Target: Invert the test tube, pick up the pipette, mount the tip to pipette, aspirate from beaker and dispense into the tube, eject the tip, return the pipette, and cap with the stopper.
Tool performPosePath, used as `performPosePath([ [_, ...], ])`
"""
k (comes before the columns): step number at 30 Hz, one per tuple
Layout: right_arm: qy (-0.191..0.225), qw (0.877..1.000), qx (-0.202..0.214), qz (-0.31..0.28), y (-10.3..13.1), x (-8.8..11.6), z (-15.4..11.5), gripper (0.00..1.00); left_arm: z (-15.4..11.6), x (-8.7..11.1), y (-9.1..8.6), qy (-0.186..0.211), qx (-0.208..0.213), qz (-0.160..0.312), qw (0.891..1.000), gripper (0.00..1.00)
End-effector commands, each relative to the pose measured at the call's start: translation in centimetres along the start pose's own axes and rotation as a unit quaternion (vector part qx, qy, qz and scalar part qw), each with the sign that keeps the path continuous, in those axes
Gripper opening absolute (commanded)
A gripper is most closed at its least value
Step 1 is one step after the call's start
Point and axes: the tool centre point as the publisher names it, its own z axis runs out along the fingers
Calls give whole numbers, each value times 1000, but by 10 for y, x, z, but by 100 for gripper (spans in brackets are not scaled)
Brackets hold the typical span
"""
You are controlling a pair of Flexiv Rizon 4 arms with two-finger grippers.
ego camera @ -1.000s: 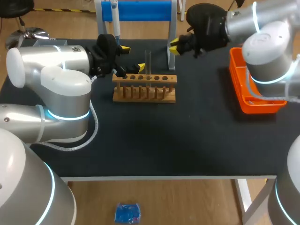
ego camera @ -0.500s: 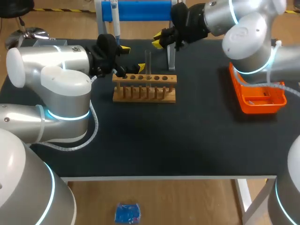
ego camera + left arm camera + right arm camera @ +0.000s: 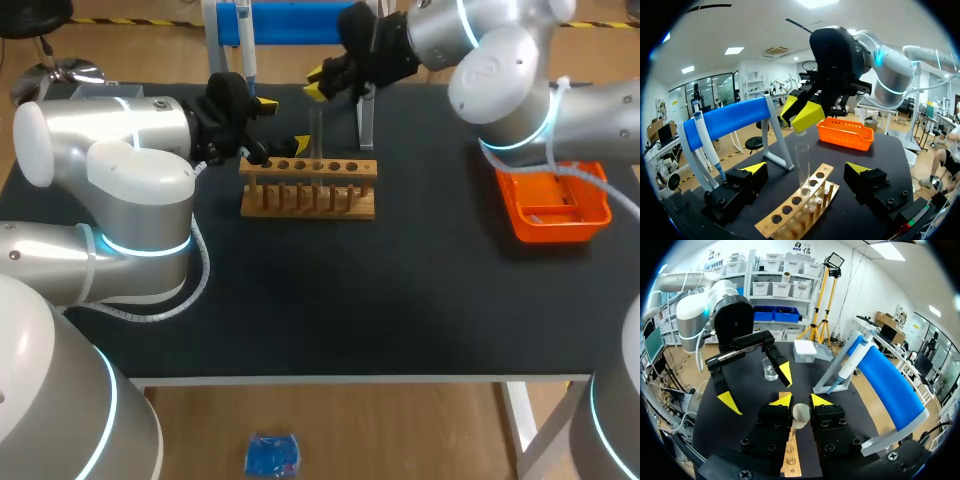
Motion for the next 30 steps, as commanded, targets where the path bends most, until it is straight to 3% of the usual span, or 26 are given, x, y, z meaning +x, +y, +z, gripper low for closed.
performPosePath([
  [1, 2, 1000, -7, 0, -1, -3, 8, 0, 0, -1, 0, 2, -1, 0, 1000, 100],
  [30, 9, 1000, -18, 10, -8, -6, 23, 0, 0, -1, 0, 2, -1, 0, 1000, 100],
])
